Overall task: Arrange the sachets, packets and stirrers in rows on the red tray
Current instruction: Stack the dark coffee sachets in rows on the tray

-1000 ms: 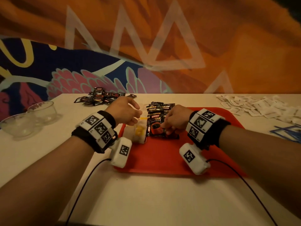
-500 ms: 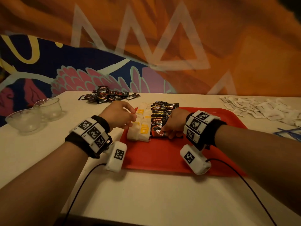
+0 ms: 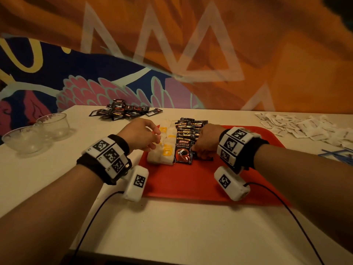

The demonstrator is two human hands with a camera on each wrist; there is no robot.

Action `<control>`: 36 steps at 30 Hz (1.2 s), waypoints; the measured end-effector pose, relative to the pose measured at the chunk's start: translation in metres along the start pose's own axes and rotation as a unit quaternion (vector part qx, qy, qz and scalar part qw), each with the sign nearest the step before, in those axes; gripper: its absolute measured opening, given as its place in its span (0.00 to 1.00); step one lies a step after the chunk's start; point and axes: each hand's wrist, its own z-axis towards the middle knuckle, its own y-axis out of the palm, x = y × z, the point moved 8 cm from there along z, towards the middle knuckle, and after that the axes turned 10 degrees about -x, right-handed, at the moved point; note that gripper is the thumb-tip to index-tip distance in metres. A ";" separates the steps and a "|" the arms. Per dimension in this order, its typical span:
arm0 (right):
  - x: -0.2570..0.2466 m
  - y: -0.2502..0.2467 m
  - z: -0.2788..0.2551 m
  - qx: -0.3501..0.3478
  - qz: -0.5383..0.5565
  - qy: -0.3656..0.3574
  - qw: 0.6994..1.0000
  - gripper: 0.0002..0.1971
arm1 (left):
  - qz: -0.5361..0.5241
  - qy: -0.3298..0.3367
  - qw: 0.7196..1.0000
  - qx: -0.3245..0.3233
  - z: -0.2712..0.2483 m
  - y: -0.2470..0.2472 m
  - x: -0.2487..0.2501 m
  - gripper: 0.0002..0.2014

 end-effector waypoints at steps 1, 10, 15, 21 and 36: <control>0.002 -0.008 0.000 0.018 -0.024 0.005 1.000 0.07 | -0.001 0.000 1.000 0.000 0.000 -0.001 -0.001 0.06; 0.023 -0.032 -0.007 0.071 -0.145 0.044 0.986 0.09 | -0.001 -0.002 1.000 0.010 0.001 -0.010 0.000 0.08; 0.021 -0.025 -0.002 0.055 -0.168 0.038 0.983 0.16 | 0.001 -0.002 1.000 0.007 0.001 -0.008 0.000 0.07; 0.011 -0.042 -0.005 0.091 -0.165 0.015 0.982 0.13 | 0.033 -0.016 0.999 0.014 0.003 -0.019 0.000 0.05; -0.063 -0.051 0.021 0.077 -0.181 -0.134 0.971 0.12 | 0.423 -0.162 0.890 0.046 0.129 -0.114 -0.036 0.25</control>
